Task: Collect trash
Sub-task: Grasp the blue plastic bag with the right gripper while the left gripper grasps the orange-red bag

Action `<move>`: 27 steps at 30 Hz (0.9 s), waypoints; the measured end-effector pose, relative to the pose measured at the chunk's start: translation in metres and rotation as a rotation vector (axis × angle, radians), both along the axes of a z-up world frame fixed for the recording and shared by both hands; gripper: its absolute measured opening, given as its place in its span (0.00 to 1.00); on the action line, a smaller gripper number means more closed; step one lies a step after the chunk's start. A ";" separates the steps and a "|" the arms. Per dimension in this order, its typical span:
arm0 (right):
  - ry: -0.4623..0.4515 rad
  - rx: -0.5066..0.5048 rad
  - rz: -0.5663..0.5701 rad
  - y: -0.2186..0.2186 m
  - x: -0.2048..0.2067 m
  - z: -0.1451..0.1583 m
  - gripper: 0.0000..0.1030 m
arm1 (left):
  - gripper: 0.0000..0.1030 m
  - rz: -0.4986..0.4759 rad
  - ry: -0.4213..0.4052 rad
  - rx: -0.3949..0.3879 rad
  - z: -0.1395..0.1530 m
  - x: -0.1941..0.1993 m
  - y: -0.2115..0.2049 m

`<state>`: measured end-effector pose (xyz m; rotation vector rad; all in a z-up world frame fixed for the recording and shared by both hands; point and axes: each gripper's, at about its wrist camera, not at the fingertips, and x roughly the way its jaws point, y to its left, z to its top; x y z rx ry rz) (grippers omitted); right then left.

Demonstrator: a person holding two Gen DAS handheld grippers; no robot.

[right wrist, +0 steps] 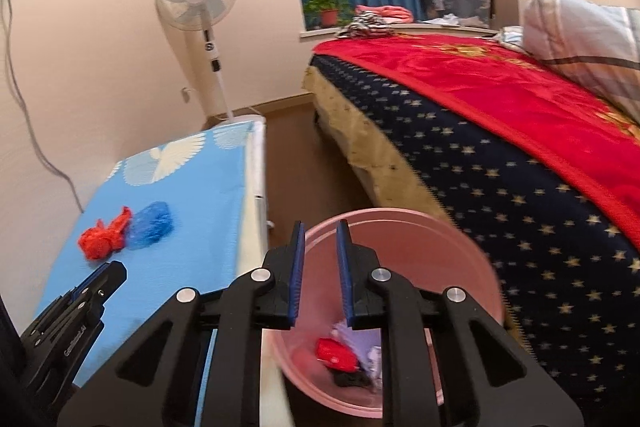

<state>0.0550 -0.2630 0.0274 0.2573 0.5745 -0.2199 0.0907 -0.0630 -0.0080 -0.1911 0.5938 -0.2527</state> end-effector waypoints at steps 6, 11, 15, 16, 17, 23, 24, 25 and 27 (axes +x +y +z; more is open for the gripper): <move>-0.007 0.074 0.071 0.026 0.026 -0.009 0.16 | 0.14 0.108 -0.009 0.004 -0.001 0.008 0.032; -0.001 0.121 0.149 0.057 0.055 -0.022 0.16 | 0.14 0.187 -0.011 0.018 -0.006 0.017 0.055; 0.015 0.156 0.209 0.074 0.077 -0.033 0.17 | 0.14 0.249 -0.013 0.029 -0.009 0.026 0.076; 0.024 0.171 0.222 0.078 0.083 -0.037 0.17 | 0.14 0.264 -0.011 0.026 -0.010 0.028 0.081; 0.027 0.182 0.228 0.081 0.088 -0.039 0.17 | 0.14 0.287 -0.008 0.020 -0.010 0.030 0.088; 0.045 0.236 0.278 0.098 0.122 -0.052 0.18 | 0.14 0.373 0.009 0.011 -0.014 0.050 0.116; 0.051 0.245 0.286 0.101 0.128 -0.055 0.18 | 0.14 0.383 0.011 0.007 -0.015 0.053 0.120; 0.058 0.252 0.294 0.103 0.133 -0.058 0.18 | 0.14 0.397 0.014 0.004 -0.016 0.057 0.123; 0.077 0.261 0.310 0.109 0.145 -0.064 0.18 | 0.14 0.419 0.022 -0.003 -0.018 0.063 0.128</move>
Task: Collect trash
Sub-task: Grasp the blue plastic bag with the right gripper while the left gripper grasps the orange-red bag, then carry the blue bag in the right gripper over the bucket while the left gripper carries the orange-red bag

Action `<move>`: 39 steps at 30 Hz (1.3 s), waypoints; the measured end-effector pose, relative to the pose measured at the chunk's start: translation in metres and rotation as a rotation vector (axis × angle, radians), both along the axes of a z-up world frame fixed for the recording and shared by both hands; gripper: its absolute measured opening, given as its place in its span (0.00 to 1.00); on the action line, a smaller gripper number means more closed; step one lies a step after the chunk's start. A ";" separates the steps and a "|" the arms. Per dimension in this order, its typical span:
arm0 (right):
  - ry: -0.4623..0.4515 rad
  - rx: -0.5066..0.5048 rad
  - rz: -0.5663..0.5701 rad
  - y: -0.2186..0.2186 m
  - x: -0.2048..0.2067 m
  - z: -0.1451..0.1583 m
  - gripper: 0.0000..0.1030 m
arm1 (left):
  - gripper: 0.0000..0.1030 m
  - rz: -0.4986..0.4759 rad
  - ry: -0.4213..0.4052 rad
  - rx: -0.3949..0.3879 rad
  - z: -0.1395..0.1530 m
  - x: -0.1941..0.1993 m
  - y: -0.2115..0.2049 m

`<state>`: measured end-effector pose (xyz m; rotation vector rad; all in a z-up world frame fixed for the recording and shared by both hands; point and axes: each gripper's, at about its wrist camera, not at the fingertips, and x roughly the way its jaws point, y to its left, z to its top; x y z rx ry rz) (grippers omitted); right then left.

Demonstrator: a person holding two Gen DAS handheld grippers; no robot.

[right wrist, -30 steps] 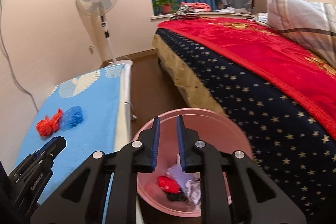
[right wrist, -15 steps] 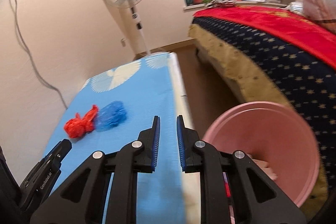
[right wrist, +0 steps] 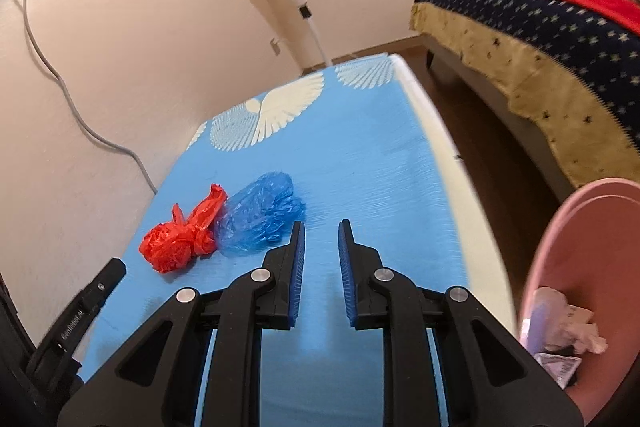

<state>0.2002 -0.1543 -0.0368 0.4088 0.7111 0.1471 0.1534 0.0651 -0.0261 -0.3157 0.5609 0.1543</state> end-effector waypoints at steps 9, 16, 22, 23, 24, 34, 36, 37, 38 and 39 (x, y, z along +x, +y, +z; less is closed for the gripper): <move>0.048 0.053 0.030 0.007 0.044 -0.019 0.39 | 0.40 0.039 0.034 -0.066 -0.014 0.031 0.019; 0.111 0.078 0.102 0.022 0.074 -0.032 0.44 | 0.42 0.027 0.062 -0.125 -0.023 0.049 0.027; 0.141 0.060 0.168 0.037 0.085 -0.037 0.20 | 0.28 -0.011 0.111 -0.130 -0.029 0.058 0.018; 0.143 0.061 0.192 0.040 0.084 -0.037 0.08 | 0.27 -0.015 0.122 -0.120 -0.029 0.059 0.016; 0.137 0.061 0.201 0.042 0.083 -0.037 0.06 | 0.25 -0.017 0.127 -0.117 -0.029 0.058 0.015; 0.099 -0.007 0.136 0.030 0.049 -0.016 0.02 | 0.18 -0.074 0.090 -0.009 0.002 0.040 -0.010; 0.083 -0.031 0.111 0.024 0.038 -0.007 0.02 | 0.18 -0.089 0.083 0.008 0.009 0.034 -0.014; 0.078 -0.044 0.101 0.022 0.033 -0.003 0.02 | 0.18 -0.099 0.079 0.013 0.013 0.030 -0.017; 0.070 -0.064 0.091 0.020 0.027 0.001 0.02 | 0.18 -0.109 0.076 0.020 0.017 0.026 -0.020; 0.064 -0.083 0.083 0.018 0.021 0.006 0.02 | 0.18 -0.119 0.069 0.029 0.022 0.021 -0.024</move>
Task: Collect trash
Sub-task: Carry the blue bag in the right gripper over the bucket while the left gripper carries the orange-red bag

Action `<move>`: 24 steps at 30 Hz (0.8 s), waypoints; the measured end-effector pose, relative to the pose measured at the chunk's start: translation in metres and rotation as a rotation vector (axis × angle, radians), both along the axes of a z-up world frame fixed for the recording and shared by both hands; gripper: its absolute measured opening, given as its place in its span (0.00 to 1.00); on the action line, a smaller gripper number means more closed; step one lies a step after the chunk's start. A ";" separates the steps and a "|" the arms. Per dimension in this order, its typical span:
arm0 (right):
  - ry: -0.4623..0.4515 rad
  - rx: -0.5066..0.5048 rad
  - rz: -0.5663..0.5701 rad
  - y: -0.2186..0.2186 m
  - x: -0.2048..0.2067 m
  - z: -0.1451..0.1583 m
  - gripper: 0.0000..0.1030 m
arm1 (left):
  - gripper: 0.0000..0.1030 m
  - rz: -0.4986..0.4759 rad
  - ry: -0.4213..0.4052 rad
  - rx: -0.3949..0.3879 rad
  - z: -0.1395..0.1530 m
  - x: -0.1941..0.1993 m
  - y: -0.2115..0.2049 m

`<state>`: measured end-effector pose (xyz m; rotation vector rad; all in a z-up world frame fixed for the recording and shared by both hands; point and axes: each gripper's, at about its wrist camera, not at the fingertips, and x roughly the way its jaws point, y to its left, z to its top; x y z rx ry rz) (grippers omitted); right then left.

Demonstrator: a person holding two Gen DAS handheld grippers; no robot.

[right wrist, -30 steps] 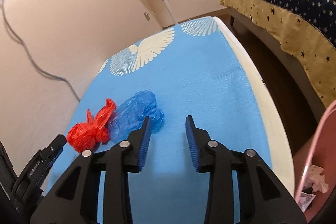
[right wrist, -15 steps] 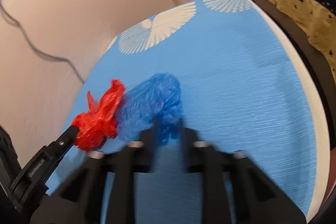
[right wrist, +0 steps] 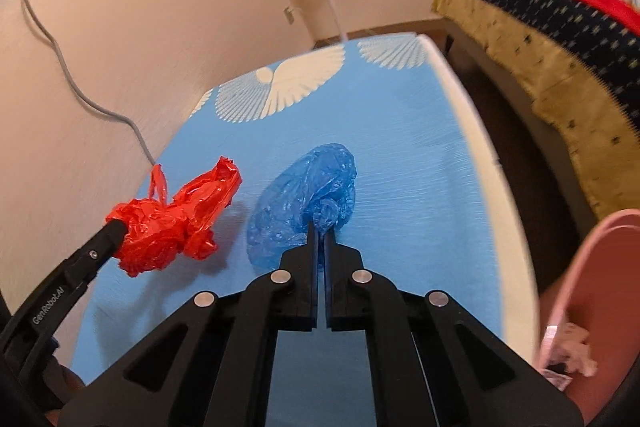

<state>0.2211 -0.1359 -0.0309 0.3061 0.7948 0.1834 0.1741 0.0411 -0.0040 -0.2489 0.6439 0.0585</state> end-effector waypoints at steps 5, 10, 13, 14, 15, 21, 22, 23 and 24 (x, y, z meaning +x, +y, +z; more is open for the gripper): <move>-0.029 -0.064 -0.038 -0.015 -0.032 0.019 0.02 | 0.18 -0.042 -0.031 0.019 0.018 -0.021 -0.013; -0.046 -0.085 -0.065 -0.038 -0.064 0.032 0.02 | 0.18 -0.062 -0.050 0.003 0.027 -0.045 -0.019; -0.060 -0.104 -0.077 -0.050 -0.085 0.039 0.02 | 0.18 -0.081 -0.059 0.004 0.032 -0.056 -0.027; -0.067 -0.108 -0.082 -0.054 -0.091 0.042 0.02 | 0.18 -0.088 -0.063 0.005 0.034 -0.060 -0.030; -0.074 -0.113 -0.088 -0.058 -0.097 0.045 0.02 | 0.18 -0.095 -0.068 0.008 0.035 -0.063 -0.033; -0.094 -0.121 -0.124 -0.076 -0.125 0.056 0.02 | 0.18 -0.119 -0.085 -0.007 0.039 -0.089 -0.045; -0.098 -0.126 -0.126 -0.076 -0.129 0.057 0.02 | 0.18 -0.124 -0.090 -0.009 0.040 -0.093 -0.047; -0.104 -0.133 -0.128 -0.077 -0.135 0.059 0.02 | 0.18 -0.130 -0.094 -0.013 0.040 -0.097 -0.050; -0.107 -0.136 -0.130 -0.078 -0.139 0.060 0.02 | 0.18 -0.133 -0.095 -0.014 0.040 -0.099 -0.051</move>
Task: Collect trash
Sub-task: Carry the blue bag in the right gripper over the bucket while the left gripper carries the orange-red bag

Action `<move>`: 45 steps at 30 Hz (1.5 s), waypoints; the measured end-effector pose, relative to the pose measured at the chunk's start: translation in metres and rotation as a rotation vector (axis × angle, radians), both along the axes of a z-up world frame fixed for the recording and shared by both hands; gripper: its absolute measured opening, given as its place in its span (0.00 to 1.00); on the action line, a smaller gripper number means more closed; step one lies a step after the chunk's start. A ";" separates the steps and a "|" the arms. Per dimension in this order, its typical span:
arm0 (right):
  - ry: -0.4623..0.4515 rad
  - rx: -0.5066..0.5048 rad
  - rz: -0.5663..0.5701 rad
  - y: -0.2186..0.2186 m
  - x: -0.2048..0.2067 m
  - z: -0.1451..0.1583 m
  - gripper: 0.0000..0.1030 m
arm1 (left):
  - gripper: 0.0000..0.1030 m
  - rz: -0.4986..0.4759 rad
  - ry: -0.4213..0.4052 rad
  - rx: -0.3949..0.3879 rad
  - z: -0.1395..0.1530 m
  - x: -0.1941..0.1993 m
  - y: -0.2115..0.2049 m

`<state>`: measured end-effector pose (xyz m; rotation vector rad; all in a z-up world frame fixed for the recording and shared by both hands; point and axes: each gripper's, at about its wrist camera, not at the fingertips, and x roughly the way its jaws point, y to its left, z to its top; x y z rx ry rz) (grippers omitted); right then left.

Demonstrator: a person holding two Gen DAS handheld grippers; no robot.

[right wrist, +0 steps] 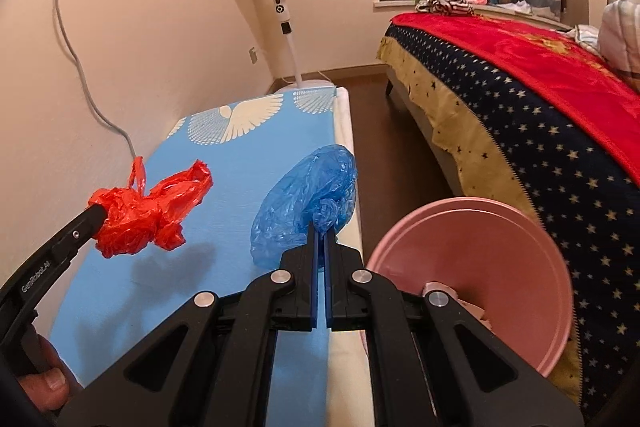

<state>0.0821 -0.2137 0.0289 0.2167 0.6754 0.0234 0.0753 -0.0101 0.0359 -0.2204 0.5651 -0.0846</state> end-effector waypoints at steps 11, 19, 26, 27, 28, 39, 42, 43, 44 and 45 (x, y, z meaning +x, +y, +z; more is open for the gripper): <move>-0.030 -0.014 -0.100 -0.031 -0.033 0.011 0.02 | 0.18 -0.055 -0.008 -0.014 -0.001 -0.013 -0.023; -0.042 -0.038 -0.161 -0.048 -0.047 0.014 0.02 | 0.18 -0.098 -0.006 -0.034 -0.006 -0.011 -0.042; -0.041 -0.059 -0.207 -0.057 -0.053 0.012 0.02 | 0.18 -0.123 0.004 -0.047 -0.015 -0.008 -0.056; -0.041 -0.060 -0.211 -0.059 -0.053 0.012 0.02 | 0.18 -0.126 0.005 -0.049 -0.016 -0.008 -0.057; -0.041 -0.062 -0.216 -0.060 -0.052 0.012 0.02 | 0.18 -0.131 0.008 -0.051 -0.018 -0.007 -0.059; -0.039 -0.073 -0.294 -0.080 -0.054 0.008 0.02 | 0.18 -0.160 0.018 -0.053 -0.026 -0.003 -0.071; -0.038 -0.076 -0.312 -0.083 -0.054 0.007 0.02 | 0.18 -0.169 0.021 -0.051 -0.028 -0.002 -0.074; -0.037 -0.076 -0.317 -0.085 -0.054 0.007 0.02 | 0.18 -0.172 0.022 -0.048 -0.029 -0.001 -0.075; -0.036 -0.079 -0.327 -0.086 -0.054 0.006 0.02 | 0.18 -0.176 0.023 -0.045 -0.029 -0.001 -0.076; -0.037 -0.081 -0.335 -0.087 -0.054 0.007 0.02 | 0.18 -0.178 0.023 -0.045 -0.030 -0.001 -0.076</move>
